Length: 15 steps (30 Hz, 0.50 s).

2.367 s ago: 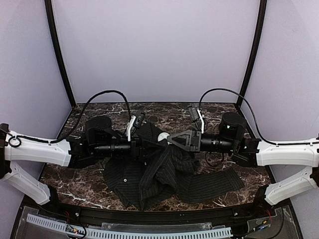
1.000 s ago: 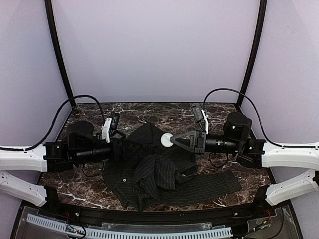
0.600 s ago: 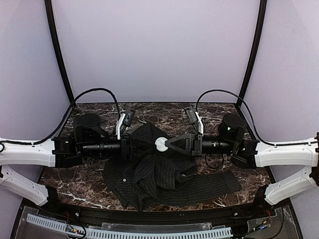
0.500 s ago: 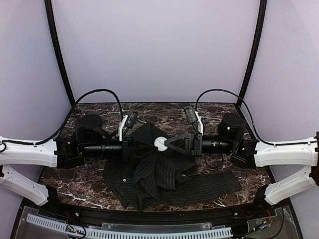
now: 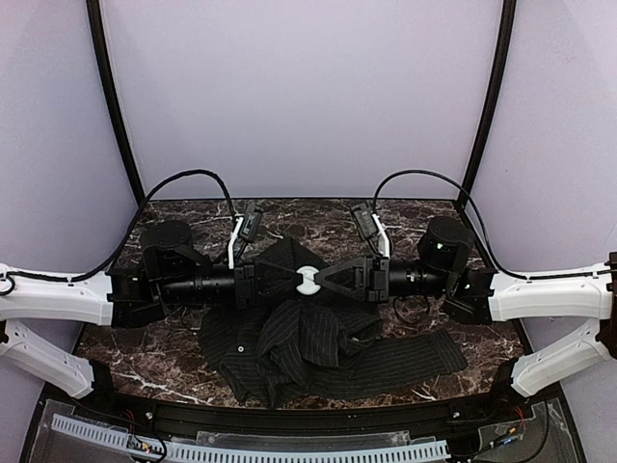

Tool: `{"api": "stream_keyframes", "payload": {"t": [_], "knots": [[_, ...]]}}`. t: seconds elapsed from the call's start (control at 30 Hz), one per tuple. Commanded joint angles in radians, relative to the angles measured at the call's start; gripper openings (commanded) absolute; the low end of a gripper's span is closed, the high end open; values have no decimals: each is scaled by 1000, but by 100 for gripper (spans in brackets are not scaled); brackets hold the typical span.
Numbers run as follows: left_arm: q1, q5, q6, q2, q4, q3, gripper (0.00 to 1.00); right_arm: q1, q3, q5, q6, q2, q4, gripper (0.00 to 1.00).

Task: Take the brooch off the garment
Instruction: Pass from the right arm to the left

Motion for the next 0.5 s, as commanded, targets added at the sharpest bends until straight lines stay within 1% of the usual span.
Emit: {"api": "stream_keyframes", "payload": {"t": [0.0,0.1,0.2,0.3,0.47], "knots": [[-2,10,-10,4,47,-22,2,9,23,6,-8,6,3,3],[-2,9,-13,4,53,-24,1,10,25,10,-16,5,-6,8],[-2,6,-14,4,58,-26,1,14,35,17,-33,5,-31,16],[-1,3,-16,5,62,-26,1,21,49,32,-57,5,-71,22],[-2,4,-20,7,66,-26,1,28,52,46,-66,4,-83,24]]}}
